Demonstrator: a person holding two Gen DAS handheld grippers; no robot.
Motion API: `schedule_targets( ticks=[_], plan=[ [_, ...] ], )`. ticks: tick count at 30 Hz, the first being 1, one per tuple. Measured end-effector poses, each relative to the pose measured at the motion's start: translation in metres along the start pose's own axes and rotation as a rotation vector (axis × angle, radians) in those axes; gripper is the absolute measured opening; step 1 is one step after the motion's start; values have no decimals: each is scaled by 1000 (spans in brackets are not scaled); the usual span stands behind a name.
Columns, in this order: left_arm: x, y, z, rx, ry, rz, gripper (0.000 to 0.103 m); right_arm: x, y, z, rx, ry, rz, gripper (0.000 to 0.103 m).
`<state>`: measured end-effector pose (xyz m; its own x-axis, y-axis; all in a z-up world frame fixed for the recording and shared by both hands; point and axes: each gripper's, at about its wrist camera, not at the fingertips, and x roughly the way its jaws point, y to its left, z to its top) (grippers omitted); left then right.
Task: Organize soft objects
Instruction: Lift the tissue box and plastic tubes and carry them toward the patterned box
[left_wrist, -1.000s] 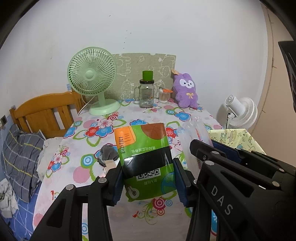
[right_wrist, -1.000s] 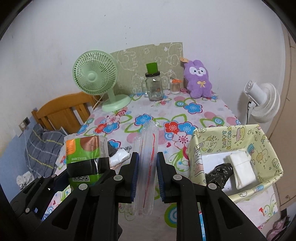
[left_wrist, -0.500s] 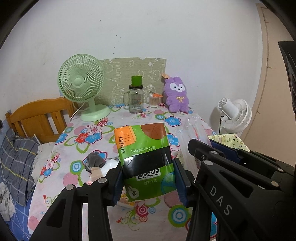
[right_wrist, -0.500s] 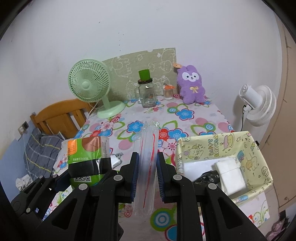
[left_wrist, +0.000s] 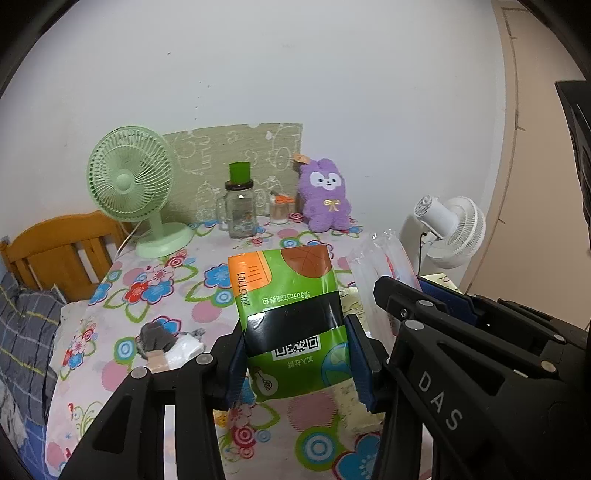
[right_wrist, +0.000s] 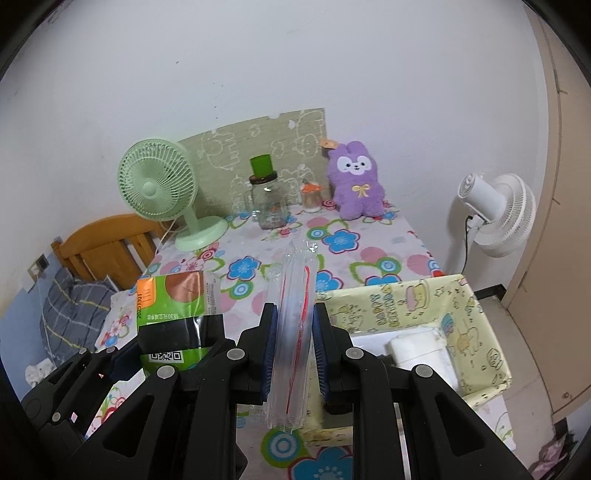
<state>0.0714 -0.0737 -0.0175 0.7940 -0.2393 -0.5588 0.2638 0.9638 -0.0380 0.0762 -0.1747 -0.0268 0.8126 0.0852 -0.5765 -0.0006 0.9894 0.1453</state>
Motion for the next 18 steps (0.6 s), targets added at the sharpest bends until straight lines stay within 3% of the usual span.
schedule_targets(
  ticks=[18],
  plan=[
    [20, -46, 9, 45, -3, -81, 49, 0, -49, 7, 25, -23, -66, 22]
  ],
)
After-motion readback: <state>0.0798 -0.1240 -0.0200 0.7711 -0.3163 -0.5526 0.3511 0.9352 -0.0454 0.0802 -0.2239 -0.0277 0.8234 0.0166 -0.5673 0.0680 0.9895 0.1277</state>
